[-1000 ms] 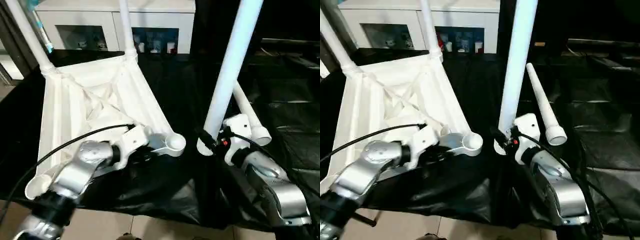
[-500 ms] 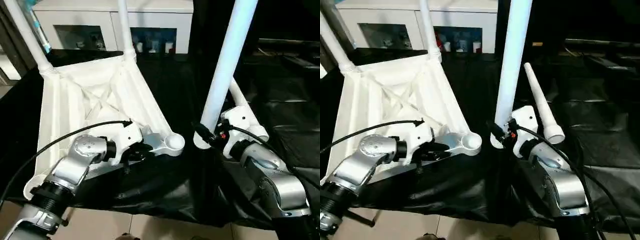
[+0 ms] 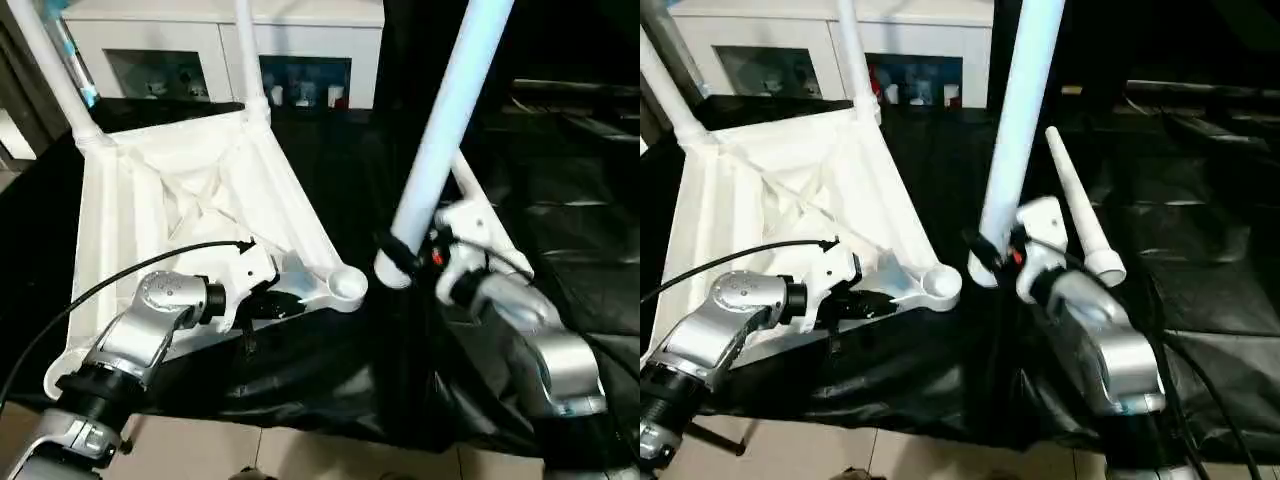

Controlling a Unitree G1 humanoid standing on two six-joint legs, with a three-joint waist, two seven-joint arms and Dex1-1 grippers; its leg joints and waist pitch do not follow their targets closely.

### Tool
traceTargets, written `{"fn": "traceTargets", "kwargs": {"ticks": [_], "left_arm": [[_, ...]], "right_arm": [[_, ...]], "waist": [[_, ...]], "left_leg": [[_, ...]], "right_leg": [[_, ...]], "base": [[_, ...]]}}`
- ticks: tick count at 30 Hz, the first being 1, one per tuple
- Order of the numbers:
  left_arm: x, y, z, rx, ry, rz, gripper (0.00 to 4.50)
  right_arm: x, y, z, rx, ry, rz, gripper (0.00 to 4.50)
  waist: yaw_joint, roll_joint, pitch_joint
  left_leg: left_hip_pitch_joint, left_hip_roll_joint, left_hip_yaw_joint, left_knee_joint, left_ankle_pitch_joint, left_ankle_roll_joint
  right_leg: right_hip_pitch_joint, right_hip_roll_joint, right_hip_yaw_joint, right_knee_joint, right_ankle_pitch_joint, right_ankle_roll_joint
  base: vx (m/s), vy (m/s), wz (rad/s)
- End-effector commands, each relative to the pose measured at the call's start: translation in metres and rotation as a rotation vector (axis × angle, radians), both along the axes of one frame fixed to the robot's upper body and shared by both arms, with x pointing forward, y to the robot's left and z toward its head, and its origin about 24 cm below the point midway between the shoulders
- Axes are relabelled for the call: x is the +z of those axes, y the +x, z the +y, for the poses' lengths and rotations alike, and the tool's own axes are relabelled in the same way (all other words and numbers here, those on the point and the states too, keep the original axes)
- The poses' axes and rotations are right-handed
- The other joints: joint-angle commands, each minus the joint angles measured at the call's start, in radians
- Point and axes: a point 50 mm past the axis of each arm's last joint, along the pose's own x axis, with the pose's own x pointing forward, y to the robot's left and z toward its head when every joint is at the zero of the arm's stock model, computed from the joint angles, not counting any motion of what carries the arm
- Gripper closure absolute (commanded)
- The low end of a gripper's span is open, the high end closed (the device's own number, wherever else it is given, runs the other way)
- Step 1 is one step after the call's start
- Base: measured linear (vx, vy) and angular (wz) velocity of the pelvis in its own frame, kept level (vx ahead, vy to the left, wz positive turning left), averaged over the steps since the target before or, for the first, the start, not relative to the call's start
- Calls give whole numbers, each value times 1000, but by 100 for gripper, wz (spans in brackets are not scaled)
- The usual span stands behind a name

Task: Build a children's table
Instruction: Insert table leg to table base

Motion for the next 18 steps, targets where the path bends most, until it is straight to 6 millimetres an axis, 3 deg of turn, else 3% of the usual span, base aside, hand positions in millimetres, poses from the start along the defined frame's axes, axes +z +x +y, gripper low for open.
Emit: {"fn": "traceTargets", "kwargs": {"ticks": [1, 4, 7, 8, 9, 10, 11, 14, 18], "left_arm": [[-3, -1, 3, -20, 40, 32, 448], [-3, -1, 5, -31, 65, 40, 448], [-1, 0, 5, -36, 63, 40, 450], [2, 1, 2, -52, 53, 32, 450], [2, 1, 2, -52, 53, 32, 450], [5, 1, -1, -65, 43, 31, 450], [5, 2, -2, -66, 41, 31, 450], [5, 3, -2, -67, 46, 23, 450], [6, 3, -2, -71, 47, 15, 450]], "right_arm": [[3, 7, 4, 39, 19, 33, 262], [3, 15, 12, 91, 6, 88, 262], [3, 17, 20, 168, 15, 121, 263], [3, 17, 24, 204, 29, 143, 263], [3, 17, 24, 204, 29, 143, 263], [1, 15, 29, 245, 7, 159, 263], [0, 14, 30, 251, 2, 162, 263], [-2, 10, 35, 299, -17, 190, 263], [-4, 12, 37, 313, -31, 198, 263]], "waist": [[2, -10, -67], [0, -3, -64], [1, -5, -65], [2, -11, -65], [3, -9, -66], [5, -14, -69], [6, -10, -67], [7, -18, -65], [9, -17, -66]], "left_leg": [[10, 75, -27, -75, -41, 50], [12, 74, -28, -77, -52, 40], [11, 75, -27, -76, -54, 33], [9, 76, -26, -76, -43, 39], [9, 75, -27, -76, -38, 41], [11, 77, -26, -76, -32, 44], [11, 78, -27, -76, -35, 42], [13, 80, -26, -79, -52, 32], [17, 82, -26, -80, -64, 13]], "right_leg": [[46, -113, 55, -75, 9, -252], [43, -110, 54, -77, 3, -260], [48, -113, 56, -74, 19, -264], [49, -113, 56, -73, 43, -266], [50, -114, 55, -71, 50, -268], [49, -114, 54, -70, 54, -269], [47, -115, 53, -71, 46, -270], [46, -116, 54, -73, 17, -268], [44, -117, 55, -73, 12, -266]], "base": [[0, 0, 0], [0, 0, 0], [0, 0, 0], [0, 0, 0], [0, 0, 0], [0, 0, 0], [0, 0, 0], [0, 0, 0], [0, 0, 0]]}}
